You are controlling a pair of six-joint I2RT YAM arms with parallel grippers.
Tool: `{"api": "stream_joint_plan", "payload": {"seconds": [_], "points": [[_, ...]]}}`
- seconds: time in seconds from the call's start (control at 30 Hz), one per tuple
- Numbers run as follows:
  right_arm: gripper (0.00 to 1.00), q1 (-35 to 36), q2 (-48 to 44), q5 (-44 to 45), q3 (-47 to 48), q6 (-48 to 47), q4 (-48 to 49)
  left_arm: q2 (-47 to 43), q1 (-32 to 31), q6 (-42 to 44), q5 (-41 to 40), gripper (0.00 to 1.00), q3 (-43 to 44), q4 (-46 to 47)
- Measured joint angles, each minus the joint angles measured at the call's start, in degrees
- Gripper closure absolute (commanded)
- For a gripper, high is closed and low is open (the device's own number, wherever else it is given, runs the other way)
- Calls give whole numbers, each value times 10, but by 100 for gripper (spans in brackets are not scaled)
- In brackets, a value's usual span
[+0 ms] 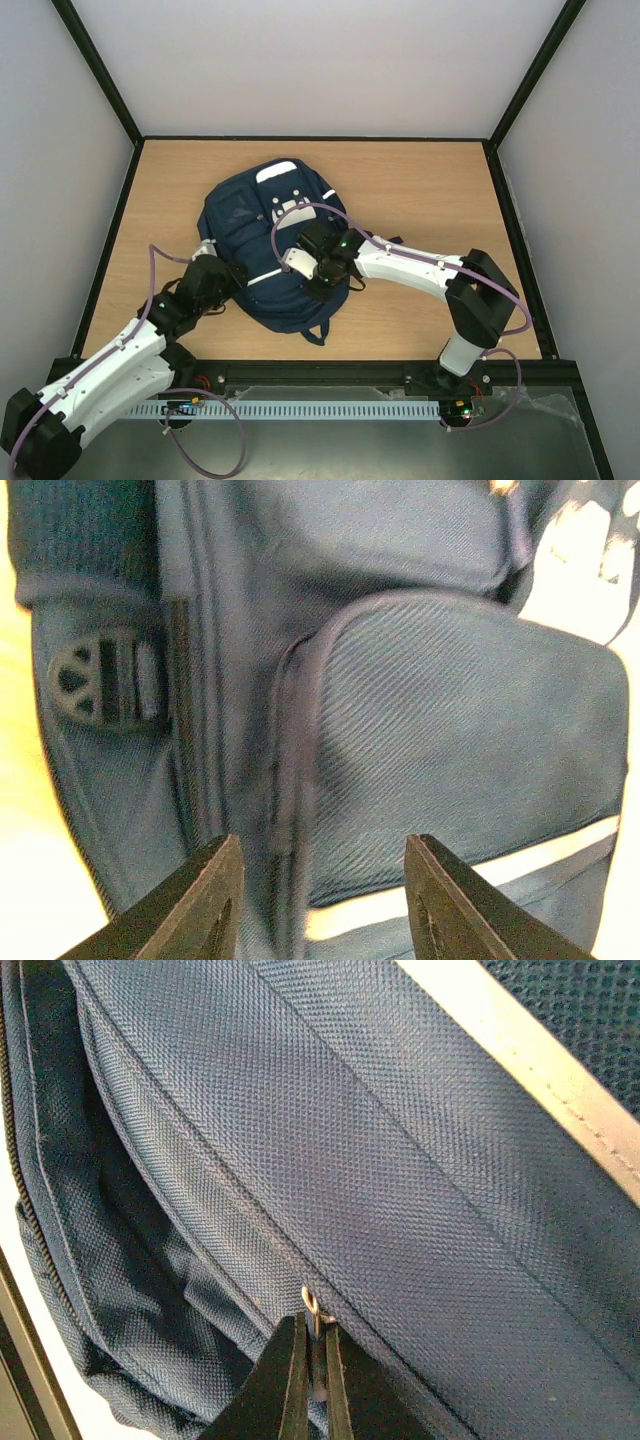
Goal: Pack the student bag
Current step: Zip the student bag at the center of the board.
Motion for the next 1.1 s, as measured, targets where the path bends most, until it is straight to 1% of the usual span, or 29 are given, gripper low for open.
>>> {"api": "stream_joint_plan", "payload": {"seconds": [0.07,0.13,0.3,0.37,0.43,0.63,0.8,0.97,1.03,1.07,1.1], "points": [[99,0,1,-3,0,2,-2,-1,0,-13,22,48,-14,-4],[99,0,1,-3,0,2,-2,-11,-1,-27,38,46,-29,-14],[99,0,1,-3,0,2,-3,-63,-4,-66,57,46,-59,-27],[99,0,1,-3,0,2,-2,-68,-3,-74,64,47,-68,-18],[99,0,1,-4,0,2,-2,-59,-3,-78,75,49,-77,0],[99,0,1,-4,0,2,-3,-10,-3,-74,95,62,-83,54],[99,0,1,-4,0,2,-2,4,-4,-67,98,68,-83,71],[99,0,1,-3,0,2,-3,10,-4,-64,106,67,-84,96],[99,0,1,-4,0,3,-3,15,-3,-63,111,64,-84,101],[99,0,1,-4,0,4,-3,20,-3,-62,113,64,-84,106],[99,0,2,-3,0,4,-3,23,-3,-62,114,68,-84,107]]}}
